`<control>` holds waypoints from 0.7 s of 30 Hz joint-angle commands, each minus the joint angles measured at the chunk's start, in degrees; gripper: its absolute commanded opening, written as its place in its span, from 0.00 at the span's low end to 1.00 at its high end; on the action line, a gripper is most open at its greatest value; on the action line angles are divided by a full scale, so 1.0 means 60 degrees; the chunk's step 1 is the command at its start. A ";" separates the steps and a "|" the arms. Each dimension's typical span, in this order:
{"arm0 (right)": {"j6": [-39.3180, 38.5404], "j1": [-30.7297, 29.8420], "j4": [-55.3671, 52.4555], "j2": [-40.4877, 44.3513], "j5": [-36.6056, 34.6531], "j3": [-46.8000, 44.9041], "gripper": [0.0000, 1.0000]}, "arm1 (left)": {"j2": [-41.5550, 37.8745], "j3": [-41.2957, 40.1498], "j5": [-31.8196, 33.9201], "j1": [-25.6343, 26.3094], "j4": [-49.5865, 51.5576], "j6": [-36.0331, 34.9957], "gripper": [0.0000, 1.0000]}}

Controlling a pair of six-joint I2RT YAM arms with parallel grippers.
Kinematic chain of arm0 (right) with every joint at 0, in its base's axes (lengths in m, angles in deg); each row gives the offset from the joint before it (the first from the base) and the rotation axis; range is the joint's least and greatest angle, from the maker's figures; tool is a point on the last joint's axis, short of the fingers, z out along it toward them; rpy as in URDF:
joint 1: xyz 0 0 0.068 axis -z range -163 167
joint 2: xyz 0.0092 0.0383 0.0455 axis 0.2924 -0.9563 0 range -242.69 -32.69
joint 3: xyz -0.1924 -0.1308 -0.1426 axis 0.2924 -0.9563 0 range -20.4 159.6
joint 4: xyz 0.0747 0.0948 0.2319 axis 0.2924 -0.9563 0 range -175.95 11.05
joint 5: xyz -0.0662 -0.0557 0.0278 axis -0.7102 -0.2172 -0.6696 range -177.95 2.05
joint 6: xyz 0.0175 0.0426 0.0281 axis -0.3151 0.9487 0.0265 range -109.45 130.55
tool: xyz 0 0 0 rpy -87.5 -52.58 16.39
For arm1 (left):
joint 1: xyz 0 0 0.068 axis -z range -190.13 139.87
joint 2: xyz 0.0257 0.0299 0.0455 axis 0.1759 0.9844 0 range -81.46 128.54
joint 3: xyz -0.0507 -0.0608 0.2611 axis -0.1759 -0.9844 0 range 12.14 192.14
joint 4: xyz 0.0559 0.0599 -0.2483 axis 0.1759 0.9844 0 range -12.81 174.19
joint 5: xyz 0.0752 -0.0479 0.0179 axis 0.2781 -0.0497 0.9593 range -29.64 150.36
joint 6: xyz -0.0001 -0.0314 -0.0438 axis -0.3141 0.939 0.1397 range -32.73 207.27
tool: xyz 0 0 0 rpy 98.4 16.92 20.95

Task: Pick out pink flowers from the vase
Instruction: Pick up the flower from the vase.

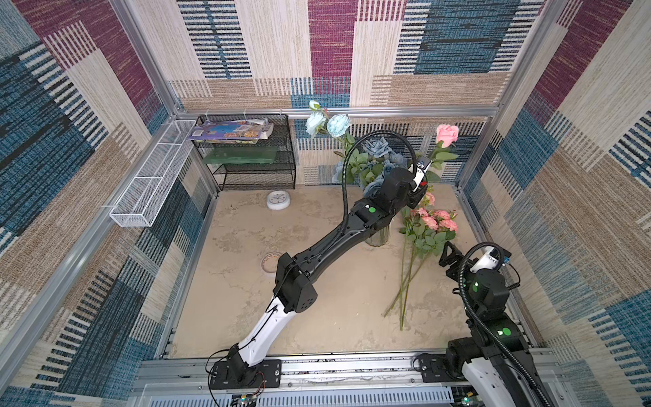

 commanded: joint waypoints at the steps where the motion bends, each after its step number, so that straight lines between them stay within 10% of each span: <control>1: -0.0098 0.0010 0.0143 0.0088 0.0043 -0.0009 0.99 | -0.0301 0.0535 -0.0527 0.0007 -0.0122 -0.0170 0.00; 21: -0.0199 -0.0009 0.0370 0.0640 0.0248 -0.0296 0.96 | -0.3542 0.0735 -0.4643 -0.0013 -0.0283 0.0150 0.00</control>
